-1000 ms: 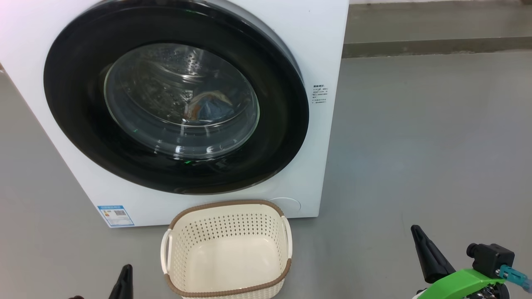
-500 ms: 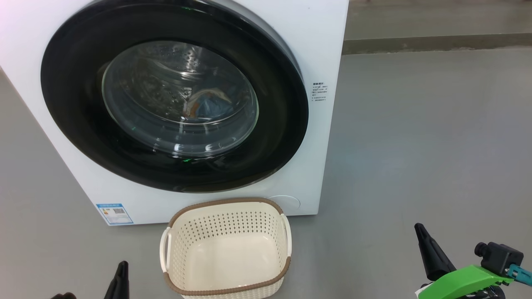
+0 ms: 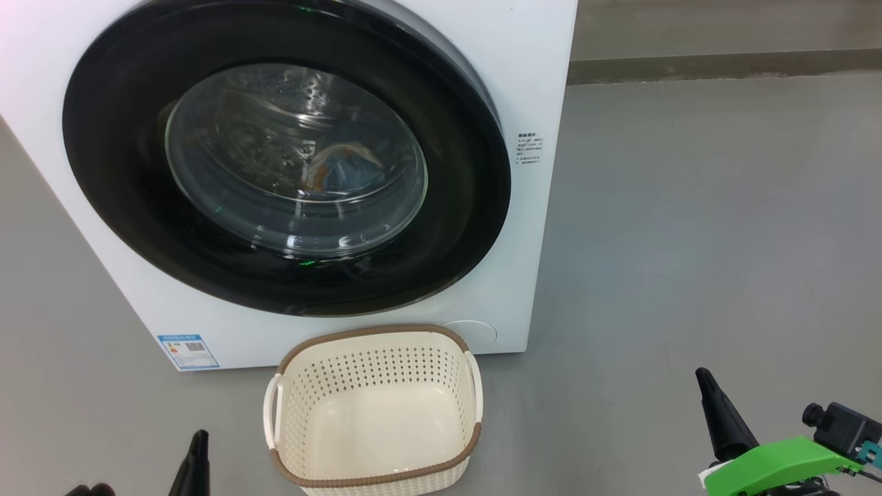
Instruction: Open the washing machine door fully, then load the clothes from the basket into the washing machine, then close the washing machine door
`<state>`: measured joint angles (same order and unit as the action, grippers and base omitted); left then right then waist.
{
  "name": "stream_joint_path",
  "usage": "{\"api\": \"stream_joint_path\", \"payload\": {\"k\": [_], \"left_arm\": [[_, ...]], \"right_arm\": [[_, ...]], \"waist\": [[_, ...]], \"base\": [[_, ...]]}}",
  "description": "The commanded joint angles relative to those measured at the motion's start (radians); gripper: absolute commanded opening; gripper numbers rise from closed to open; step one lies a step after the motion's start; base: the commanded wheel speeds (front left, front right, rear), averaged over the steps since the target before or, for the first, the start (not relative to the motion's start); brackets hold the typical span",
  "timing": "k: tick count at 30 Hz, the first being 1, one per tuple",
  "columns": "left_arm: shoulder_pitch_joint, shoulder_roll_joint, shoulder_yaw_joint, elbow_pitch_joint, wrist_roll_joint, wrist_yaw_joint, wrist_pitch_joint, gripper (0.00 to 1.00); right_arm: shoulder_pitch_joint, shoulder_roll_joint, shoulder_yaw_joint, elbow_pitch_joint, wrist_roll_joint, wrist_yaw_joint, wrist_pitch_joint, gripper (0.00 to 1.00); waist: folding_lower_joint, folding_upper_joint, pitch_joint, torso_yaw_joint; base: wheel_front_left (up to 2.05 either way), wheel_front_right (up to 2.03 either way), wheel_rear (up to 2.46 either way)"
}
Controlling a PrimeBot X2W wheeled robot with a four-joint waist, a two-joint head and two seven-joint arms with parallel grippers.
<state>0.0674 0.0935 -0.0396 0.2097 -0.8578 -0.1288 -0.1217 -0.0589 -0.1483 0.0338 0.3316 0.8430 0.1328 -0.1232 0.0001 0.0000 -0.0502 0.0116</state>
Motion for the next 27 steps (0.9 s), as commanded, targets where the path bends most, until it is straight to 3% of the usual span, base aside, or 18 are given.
{"api": "stream_joint_path", "payload": {"k": [1, 27], "left_arm": [[-0.057, 0.008, 0.026, -0.017, -0.036, -0.001, 0.008, 0.00], [-0.096, -0.008, 0.067, 0.000, -0.269, -0.001, 0.082, 0.00]], "right_arm": [[-0.039, -0.001, -0.005, -0.032, 0.043, -0.001, 0.010, 0.00], [-0.042, 0.031, -0.052, -0.050, 0.278, -0.001, 0.084, 0.00]], "waist": [[-0.0001, 0.0000, 0.002, 0.000], [-0.0001, 0.0000, 0.018, -0.004]], "base": [[0.00, 0.00, 0.00], [0.00, 0.00, 0.00]]}}
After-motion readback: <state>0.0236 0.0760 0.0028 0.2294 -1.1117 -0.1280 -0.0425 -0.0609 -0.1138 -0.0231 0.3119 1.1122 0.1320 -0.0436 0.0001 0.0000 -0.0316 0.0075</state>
